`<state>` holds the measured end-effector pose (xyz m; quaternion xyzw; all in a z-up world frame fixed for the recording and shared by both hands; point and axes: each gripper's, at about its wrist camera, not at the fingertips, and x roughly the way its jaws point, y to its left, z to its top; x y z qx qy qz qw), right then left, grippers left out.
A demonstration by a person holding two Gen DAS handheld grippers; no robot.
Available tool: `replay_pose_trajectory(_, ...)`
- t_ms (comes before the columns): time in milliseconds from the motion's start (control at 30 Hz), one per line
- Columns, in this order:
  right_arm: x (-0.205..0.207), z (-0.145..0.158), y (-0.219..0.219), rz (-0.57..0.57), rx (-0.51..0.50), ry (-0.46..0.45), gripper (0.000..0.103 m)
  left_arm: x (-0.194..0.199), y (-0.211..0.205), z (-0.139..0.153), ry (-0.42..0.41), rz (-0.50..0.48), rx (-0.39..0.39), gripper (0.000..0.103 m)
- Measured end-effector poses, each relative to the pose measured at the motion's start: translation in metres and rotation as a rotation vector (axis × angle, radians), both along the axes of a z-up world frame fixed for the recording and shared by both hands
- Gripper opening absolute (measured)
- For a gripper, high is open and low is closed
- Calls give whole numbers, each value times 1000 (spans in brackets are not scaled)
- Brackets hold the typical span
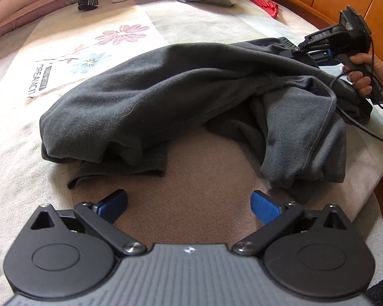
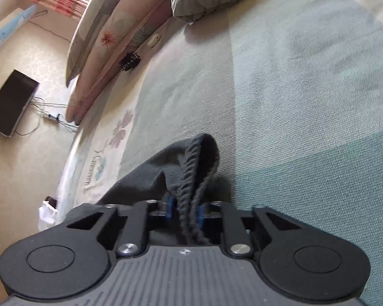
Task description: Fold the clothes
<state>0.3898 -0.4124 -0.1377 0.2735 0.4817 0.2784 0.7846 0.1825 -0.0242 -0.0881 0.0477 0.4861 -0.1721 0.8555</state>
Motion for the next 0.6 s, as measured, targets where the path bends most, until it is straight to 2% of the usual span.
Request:
replay_pose_trajectory(100,-1,19,15,5,-138,-92,11,0,0,0,1,-1,2,102)
replay_pose_trajectory(200,7,33,10,-69,-193,-143,11,1,0,1,-1,0,9,102)
replay_pose_trajectory(333,27,37,-12,-199,-213,-133,11,-1,0,3,-7,-6,13,102)
replay_pose_trajectory(533,47,27,-49,-398,-290,-90,11,-4,12,4,-18,16,15,102)
replay_pose_trajectory(600,49,22,-55,-425,-308,-70,15,-4,14,7,-22,18,13,102)
